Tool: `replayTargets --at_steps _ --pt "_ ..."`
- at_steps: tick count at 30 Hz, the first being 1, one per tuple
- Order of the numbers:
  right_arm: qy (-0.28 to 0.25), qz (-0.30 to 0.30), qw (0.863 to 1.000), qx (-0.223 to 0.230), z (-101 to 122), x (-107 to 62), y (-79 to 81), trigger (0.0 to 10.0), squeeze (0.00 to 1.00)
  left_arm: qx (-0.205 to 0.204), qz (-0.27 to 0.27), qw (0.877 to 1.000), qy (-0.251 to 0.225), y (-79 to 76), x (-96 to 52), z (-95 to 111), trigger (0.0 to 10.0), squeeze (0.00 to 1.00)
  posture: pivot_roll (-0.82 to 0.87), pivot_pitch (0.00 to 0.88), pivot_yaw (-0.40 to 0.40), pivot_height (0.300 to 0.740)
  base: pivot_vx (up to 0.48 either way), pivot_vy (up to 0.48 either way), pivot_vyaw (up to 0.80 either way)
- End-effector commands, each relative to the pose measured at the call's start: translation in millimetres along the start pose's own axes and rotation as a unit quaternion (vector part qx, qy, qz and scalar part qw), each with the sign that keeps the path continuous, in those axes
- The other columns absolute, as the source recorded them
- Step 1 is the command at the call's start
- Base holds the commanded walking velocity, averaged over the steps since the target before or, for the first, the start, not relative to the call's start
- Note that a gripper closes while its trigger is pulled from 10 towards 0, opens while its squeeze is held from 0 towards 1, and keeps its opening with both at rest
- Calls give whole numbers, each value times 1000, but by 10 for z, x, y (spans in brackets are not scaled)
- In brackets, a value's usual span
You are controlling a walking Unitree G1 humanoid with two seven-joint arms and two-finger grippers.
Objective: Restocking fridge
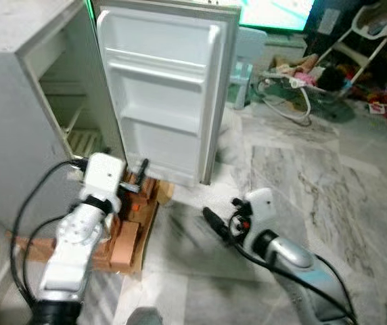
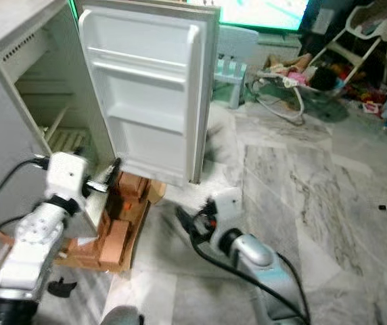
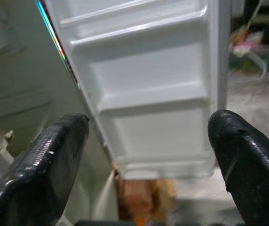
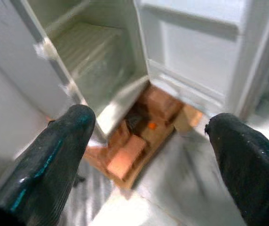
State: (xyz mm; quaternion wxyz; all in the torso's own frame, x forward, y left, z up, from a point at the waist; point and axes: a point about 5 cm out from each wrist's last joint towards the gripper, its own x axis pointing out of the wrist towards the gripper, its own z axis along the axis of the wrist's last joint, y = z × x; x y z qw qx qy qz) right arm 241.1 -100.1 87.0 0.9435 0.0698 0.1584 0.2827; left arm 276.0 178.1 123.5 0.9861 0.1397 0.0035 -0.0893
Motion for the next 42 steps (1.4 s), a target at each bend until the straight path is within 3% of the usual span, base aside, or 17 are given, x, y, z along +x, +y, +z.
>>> replayTargets --at_steps 1,6,12,23,29,33,42 --pt "-4 -36 999 -6 4 -60 -139 10000 0 0 -14 1000 -18 -104 47 118 10000 0 187 18 -40 740 469 0 0" --pt "-29 -58 998 -11 96 -19 -174 10000 0 0 -22 999 -24 -148 -42 207 10000 0 190 30 -29 740 469 0 0" --pt "-32 -66 997 -13 121 32 -167 10000 0 -19 -36 999 -9 -246 -77 91 10000 0 158 33 -53 740 471 0 -491" --pt "-42 -75 996 -9 126 122 -188 10000 0 -32 -68 997 -14 -428 92 45 10000 0 133 3 -80 740 479 0 -73" --pt "-43 -75 996 -12 139 130 -202 10000 0 -34 -63 997 -21 -426 174 73 10000 0 132 0 -80 740 480 0 0" --pt "-46 -76 996 -15 153 136 -221 10000 0 -23 -21 999 -20 -337 298 75 10000 0 128 0 -80 740 480 0 0" --pt "-46 -75 996 -18 149 142 -213 10000 0 -14 -39 998 -46 -401 561 235 10000 0 118 0 -76 740 480 0 0"
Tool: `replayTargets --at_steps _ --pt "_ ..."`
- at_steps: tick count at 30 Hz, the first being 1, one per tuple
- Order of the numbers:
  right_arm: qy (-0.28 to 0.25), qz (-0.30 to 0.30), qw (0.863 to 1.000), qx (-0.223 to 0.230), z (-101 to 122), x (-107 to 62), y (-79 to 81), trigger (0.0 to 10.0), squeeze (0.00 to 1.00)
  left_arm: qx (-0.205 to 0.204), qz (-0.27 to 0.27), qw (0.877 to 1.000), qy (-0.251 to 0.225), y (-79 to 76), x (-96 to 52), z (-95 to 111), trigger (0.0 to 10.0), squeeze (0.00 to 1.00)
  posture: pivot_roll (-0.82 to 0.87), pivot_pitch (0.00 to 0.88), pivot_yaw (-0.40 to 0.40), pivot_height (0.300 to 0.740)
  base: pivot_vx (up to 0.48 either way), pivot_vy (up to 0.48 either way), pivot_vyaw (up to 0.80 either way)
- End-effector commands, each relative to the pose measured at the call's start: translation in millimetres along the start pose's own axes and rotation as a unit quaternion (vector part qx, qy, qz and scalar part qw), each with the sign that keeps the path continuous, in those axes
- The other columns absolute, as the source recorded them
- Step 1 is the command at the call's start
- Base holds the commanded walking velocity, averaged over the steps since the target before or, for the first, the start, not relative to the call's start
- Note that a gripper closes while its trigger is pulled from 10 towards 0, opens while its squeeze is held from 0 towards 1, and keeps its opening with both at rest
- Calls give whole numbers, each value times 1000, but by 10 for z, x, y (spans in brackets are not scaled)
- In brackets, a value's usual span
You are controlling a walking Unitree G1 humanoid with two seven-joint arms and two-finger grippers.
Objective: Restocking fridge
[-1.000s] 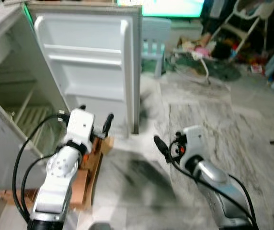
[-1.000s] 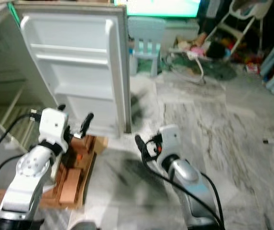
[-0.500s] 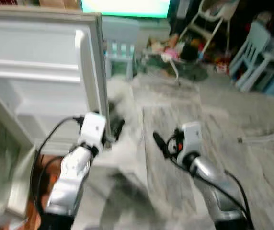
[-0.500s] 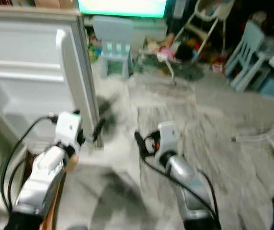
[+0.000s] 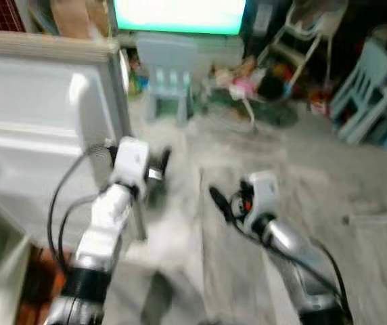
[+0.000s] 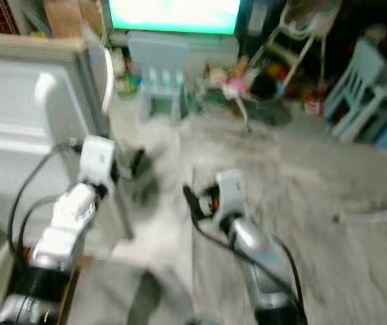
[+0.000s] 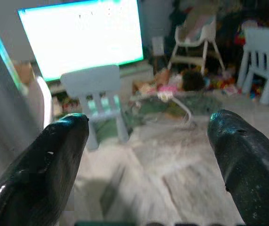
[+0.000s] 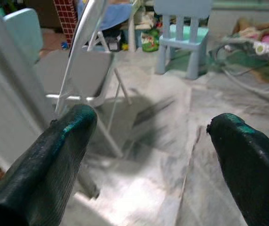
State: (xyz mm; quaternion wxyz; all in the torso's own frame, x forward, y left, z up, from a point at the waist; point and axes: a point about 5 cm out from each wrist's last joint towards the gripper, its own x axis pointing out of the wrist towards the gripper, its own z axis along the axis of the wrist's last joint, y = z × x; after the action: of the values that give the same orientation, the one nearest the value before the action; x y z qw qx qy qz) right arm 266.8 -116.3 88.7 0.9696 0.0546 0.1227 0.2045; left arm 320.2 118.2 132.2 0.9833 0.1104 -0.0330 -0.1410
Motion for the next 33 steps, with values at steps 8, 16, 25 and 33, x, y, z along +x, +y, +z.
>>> replayTargets --at_steps 8,16,25,33 --pt "-4 4 1000 -4 11 16 44 10000 0 15 -6 1000 5 16 127 -34 10000 0 118 0 -77 740 480 0 0" --pt "-9 5 1000 -6 32 30 47 10000 0 13 -44 998 -36 -49 364 198 10000 0 105 0 -66 740 470 0 0" --pt "-25 -21 999 1 54 -7 7 10000 0 -5 -39 998 -47 -153 -66 101 10000 0 109 0 -62 740 0 0 0" --pt "-35 -28 999 -11 125 26 -44 10000 0 -15 74 997 13 230 -555 -122 10000 0 157 15 -64 740 0 -240 -595"
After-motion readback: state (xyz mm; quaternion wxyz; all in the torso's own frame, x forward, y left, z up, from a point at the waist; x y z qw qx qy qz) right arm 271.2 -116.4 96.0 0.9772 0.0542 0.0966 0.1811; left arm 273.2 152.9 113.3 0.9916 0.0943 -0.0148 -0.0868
